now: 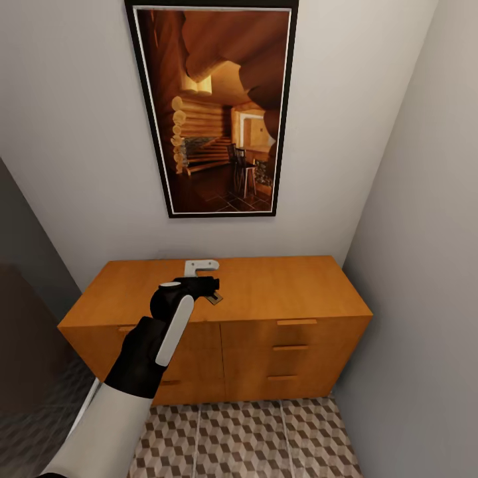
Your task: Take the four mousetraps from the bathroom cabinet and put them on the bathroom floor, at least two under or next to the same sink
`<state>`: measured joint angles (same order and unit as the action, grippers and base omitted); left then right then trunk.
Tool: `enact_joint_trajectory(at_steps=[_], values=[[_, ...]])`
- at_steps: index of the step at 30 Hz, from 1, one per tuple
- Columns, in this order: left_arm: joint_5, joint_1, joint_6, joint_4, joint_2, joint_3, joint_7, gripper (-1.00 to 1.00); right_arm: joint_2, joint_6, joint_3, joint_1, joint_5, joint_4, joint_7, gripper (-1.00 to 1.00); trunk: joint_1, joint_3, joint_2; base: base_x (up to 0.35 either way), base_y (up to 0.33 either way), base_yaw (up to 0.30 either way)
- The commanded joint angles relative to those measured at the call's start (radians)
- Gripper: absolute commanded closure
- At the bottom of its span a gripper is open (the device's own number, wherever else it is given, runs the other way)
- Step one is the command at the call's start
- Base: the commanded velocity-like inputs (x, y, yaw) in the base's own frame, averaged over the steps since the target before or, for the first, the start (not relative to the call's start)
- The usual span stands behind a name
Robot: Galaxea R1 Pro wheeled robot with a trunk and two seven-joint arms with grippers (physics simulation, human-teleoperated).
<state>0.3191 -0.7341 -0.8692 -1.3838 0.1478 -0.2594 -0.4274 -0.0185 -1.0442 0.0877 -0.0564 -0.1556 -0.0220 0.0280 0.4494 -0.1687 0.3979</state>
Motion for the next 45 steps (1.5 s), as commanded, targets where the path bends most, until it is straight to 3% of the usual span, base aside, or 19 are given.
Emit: enact_joint_trajectory(at_steps=[1, 28, 45], values=[[0.011, -0.001, -0.002, 0.000, 0.000, -0.001, -0.010, -1.00, 0.000, -0.003, 0.007, -0.001, 0.010, 0.001, 0.004, 1.00, 0.001, -0.002, 0.002, 0.000, 0.000, 0.000], [0.012, 0.001, -0.004, 0.000, -0.002, -0.002, -0.010, -1.00, -0.004, -0.003, 0.008, -0.001, 0.011, 0.001, 0.003, 1.00, 0.001, -0.003, 0.002, 0.000, 0.000, 0.000], [0.013, 0.001, -0.004, 0.000, -0.002, -0.002, -0.010, -1.00, -0.005, -0.003, 0.007, -0.001, 0.011, 0.001, 0.003, 1.00, 0.001, -0.026, 0.002, 0.020, 0.000, 0.000]])
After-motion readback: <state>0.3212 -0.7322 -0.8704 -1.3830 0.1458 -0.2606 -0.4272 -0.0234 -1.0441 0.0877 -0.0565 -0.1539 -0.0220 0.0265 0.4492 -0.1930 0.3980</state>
